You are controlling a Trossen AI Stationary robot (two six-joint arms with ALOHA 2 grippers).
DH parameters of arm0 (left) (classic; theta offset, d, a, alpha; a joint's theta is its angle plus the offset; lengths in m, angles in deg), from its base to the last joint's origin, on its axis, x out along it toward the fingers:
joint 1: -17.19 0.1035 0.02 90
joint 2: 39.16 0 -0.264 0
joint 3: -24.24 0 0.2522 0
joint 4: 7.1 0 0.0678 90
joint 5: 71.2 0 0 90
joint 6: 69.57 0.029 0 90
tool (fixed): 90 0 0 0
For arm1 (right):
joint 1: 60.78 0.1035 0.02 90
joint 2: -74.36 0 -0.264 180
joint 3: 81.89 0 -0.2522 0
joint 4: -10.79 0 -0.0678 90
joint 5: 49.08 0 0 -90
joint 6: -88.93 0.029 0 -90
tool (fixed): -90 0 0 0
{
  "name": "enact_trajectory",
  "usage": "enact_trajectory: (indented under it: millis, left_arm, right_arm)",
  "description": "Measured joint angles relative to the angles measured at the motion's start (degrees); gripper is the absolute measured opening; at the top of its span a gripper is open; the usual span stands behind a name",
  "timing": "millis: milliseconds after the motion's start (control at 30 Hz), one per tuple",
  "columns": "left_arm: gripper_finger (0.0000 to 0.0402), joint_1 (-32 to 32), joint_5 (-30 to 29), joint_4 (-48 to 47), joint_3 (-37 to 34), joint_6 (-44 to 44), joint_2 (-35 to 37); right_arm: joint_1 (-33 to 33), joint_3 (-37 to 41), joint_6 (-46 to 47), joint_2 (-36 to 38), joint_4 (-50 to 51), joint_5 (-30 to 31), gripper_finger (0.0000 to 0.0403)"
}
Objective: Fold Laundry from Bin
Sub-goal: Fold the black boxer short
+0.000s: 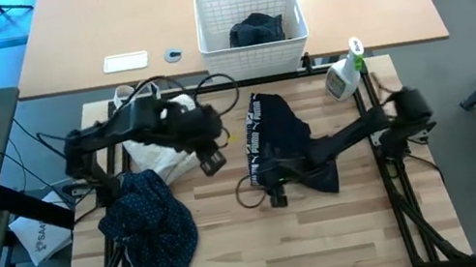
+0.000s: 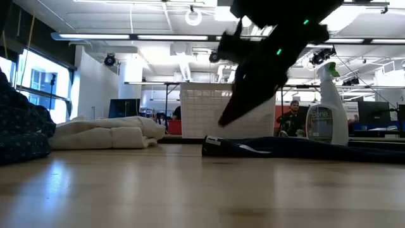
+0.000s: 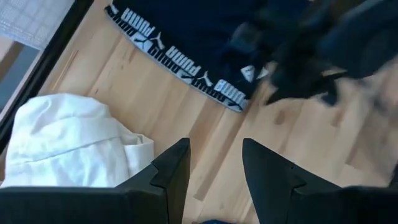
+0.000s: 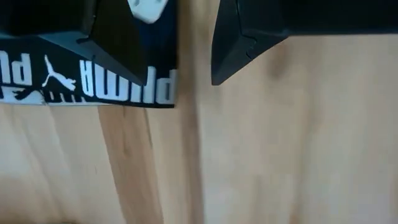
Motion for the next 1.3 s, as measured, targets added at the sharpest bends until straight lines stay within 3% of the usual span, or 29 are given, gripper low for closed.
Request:
enact_trajectory:
  millis: [200,333,400,500,600,700,833,1033,1100,1167,1300]
  left_arm:
    - [0.0133,-4.42,-5.17,-0.02,-0.02,-2.57,2.58]
    - [0.0131,-5.53,-6.34,-0.02,-0.06,-2.75,3.02]
    - [0.0127,-5.51,-6.5,0.07,-0.32,-1.76,3.31]
    - [0.012,-5.54,-8.92,0.35,-3.78,-0.33,4.62]
    - [0.0116,-5.99,-12.86,4.6,-12.42,-0.19,8.2]
    - [0.0115,-6.08,-11.76,18.4,-26.1,2.15,14.98]
    - [0.0115,-5.8,-2.59,47.65,-49.06,8.25,24.38]
    - [0.0127,-5.58,7.72,94.27,-78.33,21.24,26.99]
    - [0.0144,-5.36,8.84,103.97,-83.99,20.66,24.89]
    - [0.0167,-4.96,9.24,107.74,-87.66,19.37,23.1]
    - [0.0215,-5.0,9.11,114.67,-89.98,19.67,17.64]
  right_arm:
    - [-0.48,-7.69,0.82,-10.02,9.37,5.15,0.0149]
    - [-0.4,-11.58,4.59,-11.88,14.93,4.38,0.0058]
    - [-0.45,-13.16,6.33,-10.84,20.2,4.07,0.0016]
    - [-0.08,-16.52,10.09,-5.73,28.94,4.03,0.0018]
    - [1.16,-18.89,13.14,2.64,35.86,3.72,0.0007]
    - [2.23,-19.41,18.13,11.36,39.55,3.26,0.0007]
    - [2.39,-19.7,27.07,23.54,43.19,3.64,0.0004]
    - [2.41,-19.65,32.23,35.82,44.19,4.8,0.0003]
    - [2.41,-19.65,33.09,38.38,45.23,5.1,0.0002]
    - [2.41,-19.61,33.91,40.07,46.5,5.49,0.0002]
    - [2.41,-19.61,33.83,42.19,48.0,5.62,0.0002]
